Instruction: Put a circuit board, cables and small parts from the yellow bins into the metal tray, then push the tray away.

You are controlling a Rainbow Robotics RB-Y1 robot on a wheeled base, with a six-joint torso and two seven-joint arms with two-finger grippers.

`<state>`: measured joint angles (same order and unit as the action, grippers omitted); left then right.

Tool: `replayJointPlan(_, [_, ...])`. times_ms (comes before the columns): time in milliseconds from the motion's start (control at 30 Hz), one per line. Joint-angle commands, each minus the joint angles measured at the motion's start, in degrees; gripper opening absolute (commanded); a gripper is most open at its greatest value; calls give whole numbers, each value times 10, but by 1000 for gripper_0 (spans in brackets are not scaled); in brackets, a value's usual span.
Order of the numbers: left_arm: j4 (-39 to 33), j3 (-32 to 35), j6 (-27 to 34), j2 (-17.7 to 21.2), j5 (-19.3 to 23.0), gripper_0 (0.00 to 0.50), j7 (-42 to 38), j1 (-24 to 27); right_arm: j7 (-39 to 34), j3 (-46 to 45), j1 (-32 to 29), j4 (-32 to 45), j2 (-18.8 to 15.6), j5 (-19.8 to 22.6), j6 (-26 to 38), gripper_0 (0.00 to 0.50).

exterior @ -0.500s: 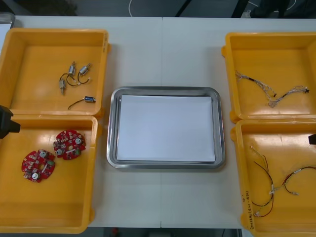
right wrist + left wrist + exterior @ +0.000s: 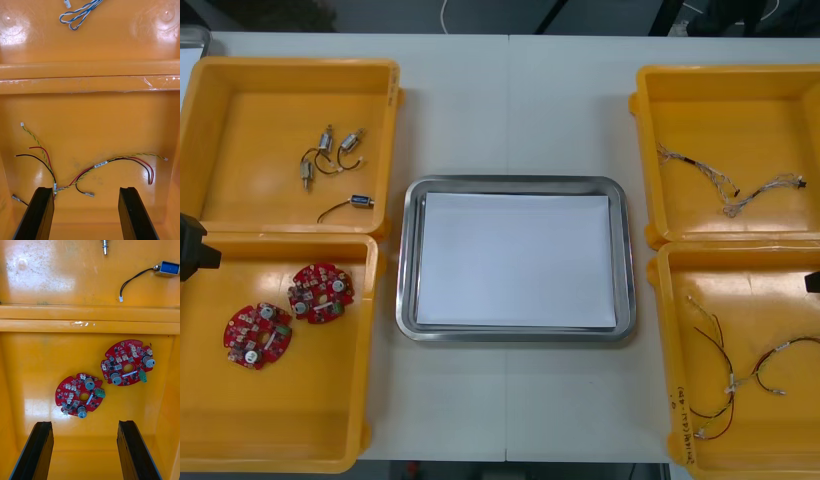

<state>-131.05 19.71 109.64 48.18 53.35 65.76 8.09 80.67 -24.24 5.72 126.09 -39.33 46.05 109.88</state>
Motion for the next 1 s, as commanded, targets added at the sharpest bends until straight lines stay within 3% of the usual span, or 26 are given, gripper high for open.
replayJointPlan(33, [-15,17,4,24,3,500,46,-8,8,-17,-9,18,-22,4,1,500])
replayJointPlan(1000, [-15,17,4,24,3,500,46,-8,8,-17,-9,18,-22,4,1,500])
